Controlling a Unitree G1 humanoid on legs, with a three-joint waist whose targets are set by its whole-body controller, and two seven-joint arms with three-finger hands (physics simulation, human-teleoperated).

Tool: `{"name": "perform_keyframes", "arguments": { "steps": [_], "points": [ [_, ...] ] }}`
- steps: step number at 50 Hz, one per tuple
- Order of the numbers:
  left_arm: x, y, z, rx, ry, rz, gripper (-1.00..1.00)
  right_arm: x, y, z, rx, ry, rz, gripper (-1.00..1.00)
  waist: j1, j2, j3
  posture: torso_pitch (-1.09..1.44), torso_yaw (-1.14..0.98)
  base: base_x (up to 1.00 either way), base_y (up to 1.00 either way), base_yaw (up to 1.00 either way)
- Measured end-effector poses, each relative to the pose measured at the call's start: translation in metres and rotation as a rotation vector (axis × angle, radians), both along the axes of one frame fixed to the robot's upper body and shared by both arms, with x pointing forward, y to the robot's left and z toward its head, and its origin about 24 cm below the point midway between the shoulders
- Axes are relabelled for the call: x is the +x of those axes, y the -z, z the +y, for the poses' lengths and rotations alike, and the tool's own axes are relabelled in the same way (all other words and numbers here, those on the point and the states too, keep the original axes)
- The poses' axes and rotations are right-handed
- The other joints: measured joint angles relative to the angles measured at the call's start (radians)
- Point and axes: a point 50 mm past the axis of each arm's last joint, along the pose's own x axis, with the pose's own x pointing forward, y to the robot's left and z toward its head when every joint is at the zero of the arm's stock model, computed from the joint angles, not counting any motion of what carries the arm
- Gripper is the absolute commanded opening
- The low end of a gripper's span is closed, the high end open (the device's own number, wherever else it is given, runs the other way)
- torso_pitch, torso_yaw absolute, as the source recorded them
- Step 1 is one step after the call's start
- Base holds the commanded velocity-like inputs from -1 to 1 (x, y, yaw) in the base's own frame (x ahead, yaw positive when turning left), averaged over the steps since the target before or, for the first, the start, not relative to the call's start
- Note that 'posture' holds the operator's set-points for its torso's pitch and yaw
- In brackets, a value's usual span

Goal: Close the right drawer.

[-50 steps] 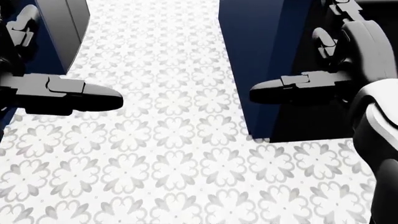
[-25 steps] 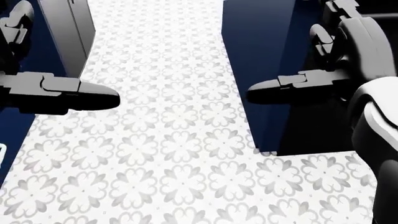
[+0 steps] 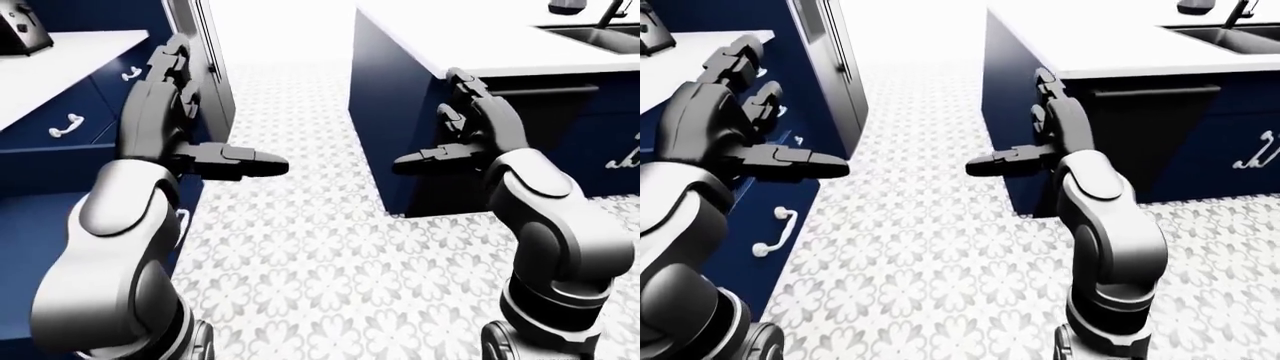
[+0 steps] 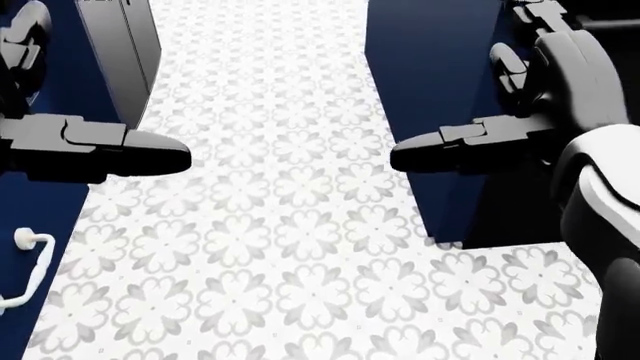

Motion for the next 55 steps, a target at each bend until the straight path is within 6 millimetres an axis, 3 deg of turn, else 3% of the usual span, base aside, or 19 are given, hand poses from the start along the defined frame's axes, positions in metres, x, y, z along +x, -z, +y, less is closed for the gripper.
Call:
{"name": "perform_keyframes", "arguments": {
  "steps": [3,5,7,10,12,15,18,22,29,32,34,36,38,42,44,45,49,55],
  "points": [
    [-0.001,-0.002,-0.001,0.003,0.009,-0.016,1.00,-0.002,-0.005,-0.002,0.000,0.012,-0.031,1.00,-0.002,-0.033,0.002,0.00,0.00,0.00,0.22,0.00],
    [-0.002,-0.004,-0.001,0.004,0.011,-0.022,1.00,-0.002,-0.006,-0.002,-0.001,0.013,-0.040,1.00,-0.002,-0.066,-0.001,0.00,0.00,0.00,0.22,0.00],
    [-0.002,-0.002,-0.004,0.003,0.024,-0.018,1.00,-0.002,-0.005,-0.005,0.000,0.025,-0.034,1.00,-0.014,-0.051,0.004,0.00,0.00,0.00,0.21,0.00],
    [-0.001,0.002,-0.006,0.008,0.045,0.011,1.00,0.000,0.002,-0.008,0.003,0.047,0.006,1.00,-0.010,-0.058,-0.003,0.00,0.00,0.00,0.22,0.00],
    [-0.001,0.000,-0.005,0.006,0.042,0.007,1.00,-0.001,0.001,-0.007,0.001,0.045,0.003,1.00,-0.005,-0.044,-0.004,0.00,0.00,0.00,0.22,0.00],
    [-0.003,-0.003,-0.003,0.004,0.033,-0.018,1.00,-0.002,-0.003,-0.005,-0.001,0.033,-0.022,1.00,-0.006,-0.004,0.005,0.00,0.00,0.00,0.22,0.00],
    [-0.004,-0.005,-0.002,0.003,0.028,-0.028,1.00,-0.001,-0.004,-0.004,-0.003,0.027,-0.028,1.00,-0.007,0.061,-0.003,0.00,0.00,0.00,0.22,0.00],
    [-0.001,0.002,0.004,-0.008,-0.012,0.009,1.00,0.001,0.004,0.004,-0.002,-0.015,0.012,1.00,0.007,0.048,0.003,0.00,0.00,0.00,0.21,0.00],
    [-0.001,-0.001,0.002,0.000,0.006,-0.008,1.00,0.002,-0.002,0.001,0.001,0.002,-0.021,1.00,-0.004,-0.026,0.003,0.00,0.00,0.00,0.22,0.00],
    [-0.002,-0.001,0.002,-0.002,0.005,-0.014,1.00,0.000,-0.005,0.002,-0.003,0.004,-0.034,1.00,-0.002,-0.070,-0.001,0.00,0.00,0.00,0.23,0.00],
    [-0.002,0.001,-0.001,-0.001,0.022,-0.005,1.00,-0.001,-0.003,-0.002,-0.001,0.019,-0.027,1.00,-0.012,-0.052,0.008,0.00,0.00,0.00,0.22,0.00],
    [-0.001,0.003,-0.003,0.002,0.037,0.014,1.00,0.001,0.002,-0.005,0.000,0.037,0.001,1.00,-0.010,-0.062,-0.001,0.00,0.00,0.00,0.22,0.00],
    [-0.001,0.003,-0.002,0.002,0.038,0.013,1.00,0.002,0.002,-0.005,-0.002,0.041,0.004,1.00,-0.004,-0.053,-0.007,0.00,0.00,0.00,0.22,0.00],
    [-0.004,-0.004,-0.002,0.003,0.031,-0.023,1.00,-0.002,-0.005,-0.005,-0.003,0.035,-0.031,1.00,-0.006,0.005,0.006,0.00,0.00,0.00,0.22,0.00],
    [-0.004,-0.005,-0.003,0.006,0.033,-0.028,1.00,-0.001,-0.005,-0.005,-0.002,0.035,-0.035,1.00,-0.010,0.047,0.001,0.00,0.00,0.00,0.22,0.00],
    [-0.005,-0.005,-0.002,0.008,0.028,-0.029,1.00,-0.001,-0.005,-0.003,0.001,0.029,-0.035,1.00,-0.005,0.053,-0.004,0.00,0.00,0.00,0.23,0.00],
    [-0.003,-0.001,0.005,-0.003,-0.012,0.006,1.00,0.001,0.002,0.004,-0.003,-0.014,0.011,1.00,0.004,0.034,0.007,0.00,0.00,0.00,0.22,0.00],
    [-0.006,-0.008,0.001,0.006,0.003,-0.031,1.00,-0.002,-0.008,0.001,-0.003,0.003,-0.039,1.00,-0.003,-0.026,0.002,0.00,0.00,0.00,0.22,0.00]
  ]
}}
